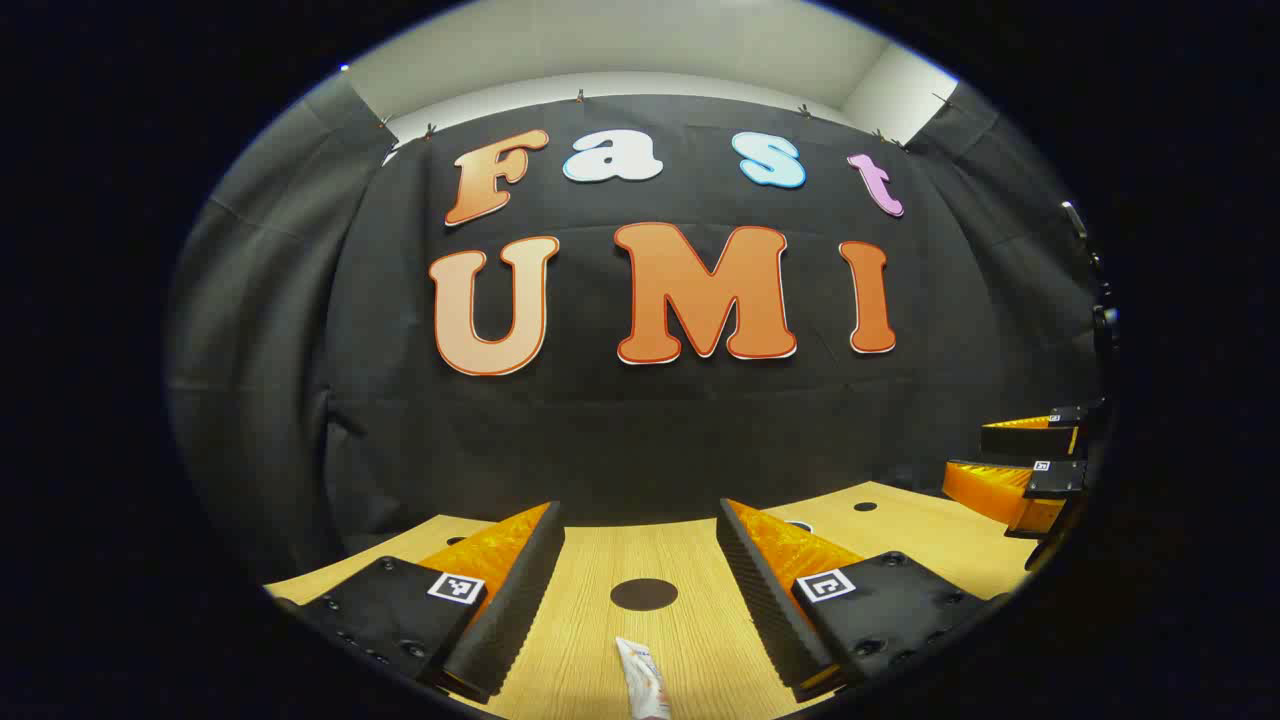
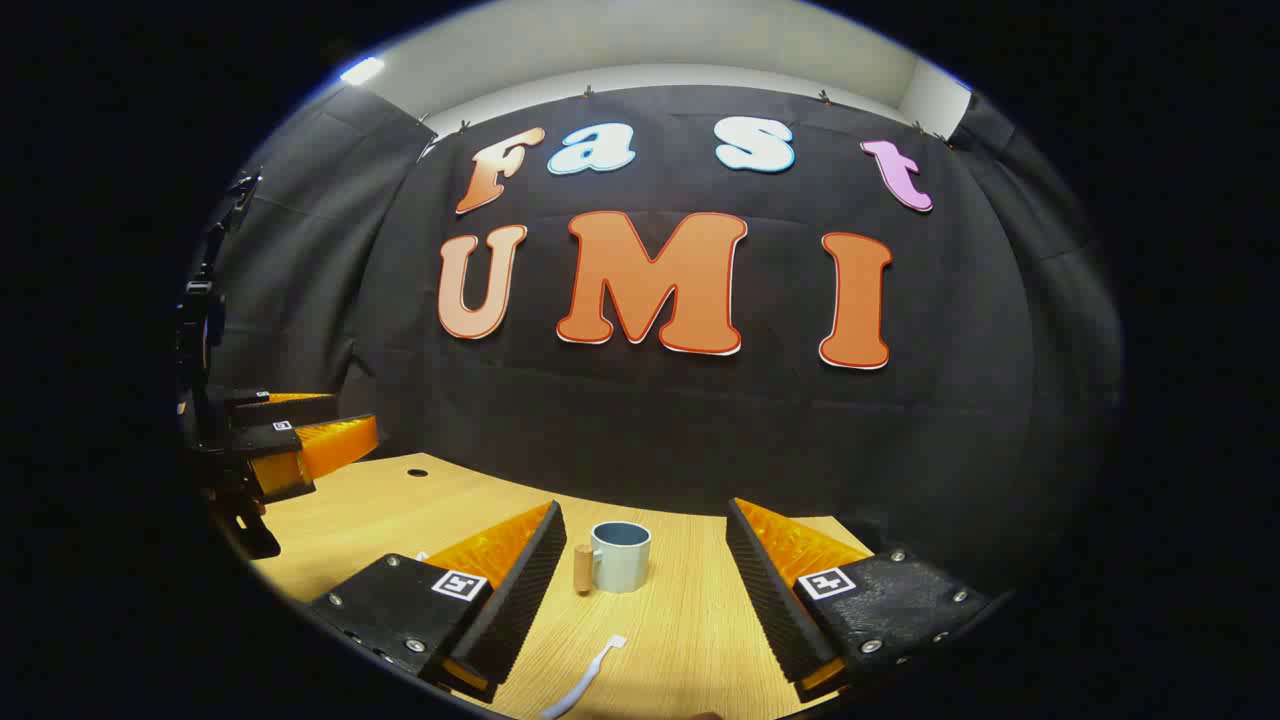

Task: Put the toothbrush and toothpaste on the desktop into the cup, then pick up the cup and place it on the coaster on the desktop.

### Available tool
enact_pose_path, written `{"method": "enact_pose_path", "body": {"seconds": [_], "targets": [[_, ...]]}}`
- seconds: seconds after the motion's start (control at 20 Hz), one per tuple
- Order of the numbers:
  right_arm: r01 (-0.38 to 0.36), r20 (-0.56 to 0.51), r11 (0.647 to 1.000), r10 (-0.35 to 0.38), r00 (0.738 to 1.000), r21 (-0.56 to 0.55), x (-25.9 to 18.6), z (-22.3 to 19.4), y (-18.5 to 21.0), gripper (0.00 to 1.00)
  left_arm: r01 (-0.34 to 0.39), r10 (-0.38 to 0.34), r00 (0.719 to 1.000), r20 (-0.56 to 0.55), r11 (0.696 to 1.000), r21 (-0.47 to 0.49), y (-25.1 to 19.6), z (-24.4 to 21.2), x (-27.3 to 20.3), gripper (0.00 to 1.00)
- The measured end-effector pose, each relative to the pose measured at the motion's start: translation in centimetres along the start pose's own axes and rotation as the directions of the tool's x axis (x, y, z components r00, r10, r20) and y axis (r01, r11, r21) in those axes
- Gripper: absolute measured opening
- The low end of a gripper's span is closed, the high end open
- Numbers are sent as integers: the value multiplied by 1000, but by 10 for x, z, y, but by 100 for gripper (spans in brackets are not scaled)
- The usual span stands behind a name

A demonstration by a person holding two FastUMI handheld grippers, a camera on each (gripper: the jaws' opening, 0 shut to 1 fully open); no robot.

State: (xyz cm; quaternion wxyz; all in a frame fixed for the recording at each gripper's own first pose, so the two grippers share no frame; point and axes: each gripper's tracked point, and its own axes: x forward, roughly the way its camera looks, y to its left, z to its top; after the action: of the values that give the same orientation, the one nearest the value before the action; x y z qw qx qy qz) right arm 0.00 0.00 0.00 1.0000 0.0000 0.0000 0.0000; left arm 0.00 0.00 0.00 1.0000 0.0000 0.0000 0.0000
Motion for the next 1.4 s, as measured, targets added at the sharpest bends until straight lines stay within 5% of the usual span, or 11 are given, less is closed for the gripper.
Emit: {"method": "enact_pose_path", "body": {"seconds": [0.9, 1.15, 1.4], "targets": [[-32, -105, 999, 33, 994, 4, 11, 2, 2, 97, -8, 8, 991, -133, 1000, 2, 5, -17, 13, 97], [-93, -244, 996, 88, 966, -8, 15, -10, 16, 98, -5, 11, 976, -219, 1000, 29, 11, -25, 23, 98], [-133, -373, 991, 124, 919, 4, 16, -29, 31, 98, 23, -17, 923, -385, 1000, 11, 15, -63, 30, 98]]}}
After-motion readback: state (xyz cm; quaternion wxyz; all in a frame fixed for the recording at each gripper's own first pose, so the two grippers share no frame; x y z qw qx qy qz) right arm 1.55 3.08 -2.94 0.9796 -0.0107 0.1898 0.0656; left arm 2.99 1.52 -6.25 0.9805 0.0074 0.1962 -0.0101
